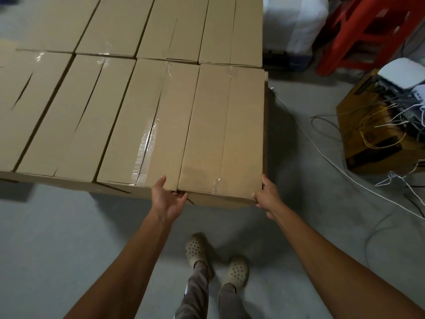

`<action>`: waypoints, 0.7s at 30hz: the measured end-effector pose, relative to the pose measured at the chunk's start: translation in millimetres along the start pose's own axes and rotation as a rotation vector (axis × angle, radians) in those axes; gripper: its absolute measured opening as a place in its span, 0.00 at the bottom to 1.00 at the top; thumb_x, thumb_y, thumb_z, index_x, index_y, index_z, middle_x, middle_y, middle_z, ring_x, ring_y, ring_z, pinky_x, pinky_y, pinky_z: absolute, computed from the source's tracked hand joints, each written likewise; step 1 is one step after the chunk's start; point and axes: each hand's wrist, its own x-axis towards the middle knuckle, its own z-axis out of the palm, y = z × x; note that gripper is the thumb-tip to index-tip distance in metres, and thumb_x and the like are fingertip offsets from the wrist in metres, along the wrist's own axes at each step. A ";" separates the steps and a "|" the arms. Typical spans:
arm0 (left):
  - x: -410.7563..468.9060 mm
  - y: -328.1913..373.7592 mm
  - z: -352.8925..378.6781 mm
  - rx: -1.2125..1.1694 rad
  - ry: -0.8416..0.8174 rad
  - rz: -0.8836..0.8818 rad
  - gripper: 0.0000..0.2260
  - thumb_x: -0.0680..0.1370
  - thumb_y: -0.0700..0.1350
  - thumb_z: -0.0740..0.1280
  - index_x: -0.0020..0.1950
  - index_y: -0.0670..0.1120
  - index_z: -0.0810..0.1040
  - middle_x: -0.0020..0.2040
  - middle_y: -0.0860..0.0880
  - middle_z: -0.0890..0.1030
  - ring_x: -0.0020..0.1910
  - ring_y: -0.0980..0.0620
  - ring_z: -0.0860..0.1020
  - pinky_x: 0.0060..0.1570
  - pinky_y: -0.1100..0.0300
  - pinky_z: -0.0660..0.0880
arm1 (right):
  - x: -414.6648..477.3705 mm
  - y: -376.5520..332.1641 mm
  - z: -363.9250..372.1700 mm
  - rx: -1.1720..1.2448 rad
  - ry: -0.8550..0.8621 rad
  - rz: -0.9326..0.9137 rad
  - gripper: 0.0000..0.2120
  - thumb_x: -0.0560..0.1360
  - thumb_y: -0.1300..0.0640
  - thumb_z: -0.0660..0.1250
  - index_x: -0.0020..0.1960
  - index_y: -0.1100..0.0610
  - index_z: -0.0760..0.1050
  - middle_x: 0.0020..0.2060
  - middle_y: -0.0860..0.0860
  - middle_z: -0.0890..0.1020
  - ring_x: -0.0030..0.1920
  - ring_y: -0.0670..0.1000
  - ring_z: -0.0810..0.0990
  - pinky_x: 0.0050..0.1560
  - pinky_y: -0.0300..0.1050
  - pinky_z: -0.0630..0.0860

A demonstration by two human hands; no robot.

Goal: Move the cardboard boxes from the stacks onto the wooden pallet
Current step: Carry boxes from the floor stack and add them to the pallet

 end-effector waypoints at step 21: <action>-5.3 6.5 18.2 0.020 0.104 -0.042 0.30 0.83 0.50 0.59 0.78 0.33 0.56 0.74 0.37 0.67 0.75 0.42 0.66 0.77 0.48 0.57 | -3.0 -8.9 1.6 -0.092 0.065 0.022 0.37 0.71 0.66 0.61 0.79 0.48 0.63 0.69 0.51 0.76 0.66 0.56 0.77 0.67 0.55 0.76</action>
